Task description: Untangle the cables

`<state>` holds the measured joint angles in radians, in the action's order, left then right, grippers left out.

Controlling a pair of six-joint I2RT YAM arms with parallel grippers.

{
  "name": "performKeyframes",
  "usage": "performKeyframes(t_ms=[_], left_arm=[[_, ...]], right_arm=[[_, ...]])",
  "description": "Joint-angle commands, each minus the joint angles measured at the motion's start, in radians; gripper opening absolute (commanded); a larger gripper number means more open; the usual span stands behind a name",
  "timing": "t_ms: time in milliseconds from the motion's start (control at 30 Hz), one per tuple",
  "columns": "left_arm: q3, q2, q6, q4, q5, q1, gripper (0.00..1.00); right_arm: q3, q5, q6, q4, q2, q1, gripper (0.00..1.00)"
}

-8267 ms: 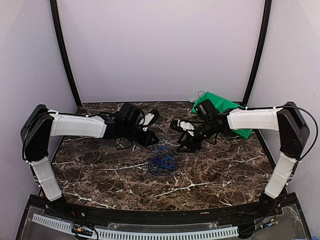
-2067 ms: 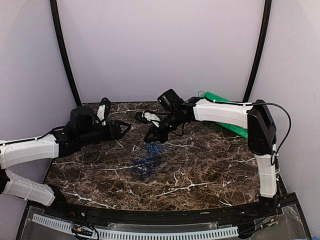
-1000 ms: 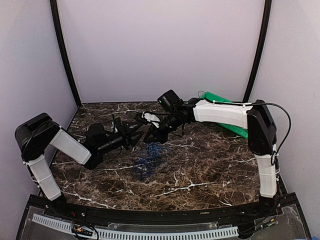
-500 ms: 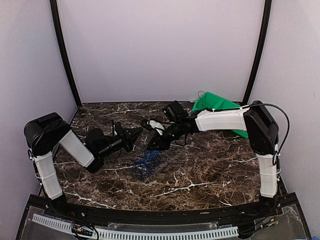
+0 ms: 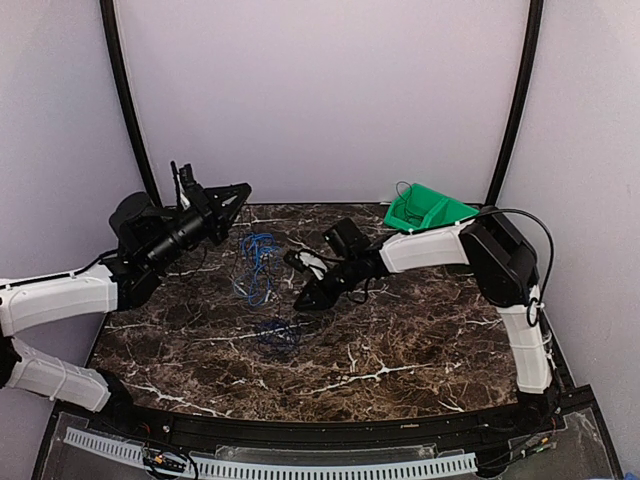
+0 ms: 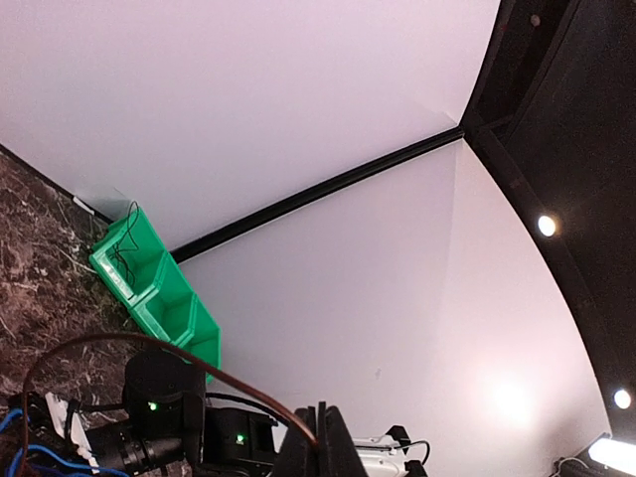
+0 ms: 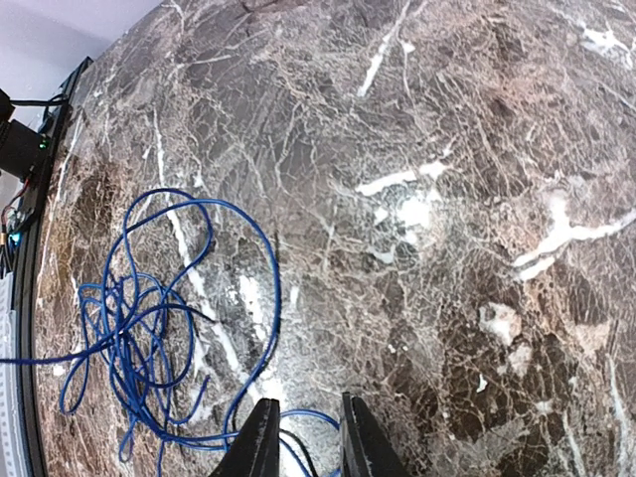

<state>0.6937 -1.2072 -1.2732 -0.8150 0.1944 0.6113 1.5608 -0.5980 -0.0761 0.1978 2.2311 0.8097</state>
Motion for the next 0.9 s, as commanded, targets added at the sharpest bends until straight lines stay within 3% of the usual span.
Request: performKeyframes(t_ms=[0, 100, 233, 433, 867], left_arm=[[0.083, 0.061, 0.218, 0.339, -0.036, -0.005, 0.00], [0.102, 0.058, 0.251, 0.382, -0.021, -0.006, 0.00], [0.107, 0.036, 0.285, 0.405, 0.007, -0.005, 0.00], [0.093, 0.010, 0.303, 0.396, 0.021, -0.005, 0.00], [0.090, 0.009, 0.305, 0.398, 0.052, -0.005, 0.00]], right_arm=[[-0.030, -0.036, -0.021, -0.059, -0.070, -0.017, 0.24], [-0.028, -0.014, -0.114, -0.014, -0.156, -0.027, 0.30], [-0.019, 0.020, -0.254, 0.070, -0.273, -0.038, 0.46], [-0.006, -0.056, -0.340, 0.130, -0.331, -0.032, 0.63], [0.204, -0.080, -0.355, 0.177, -0.160, 0.027, 0.70]])
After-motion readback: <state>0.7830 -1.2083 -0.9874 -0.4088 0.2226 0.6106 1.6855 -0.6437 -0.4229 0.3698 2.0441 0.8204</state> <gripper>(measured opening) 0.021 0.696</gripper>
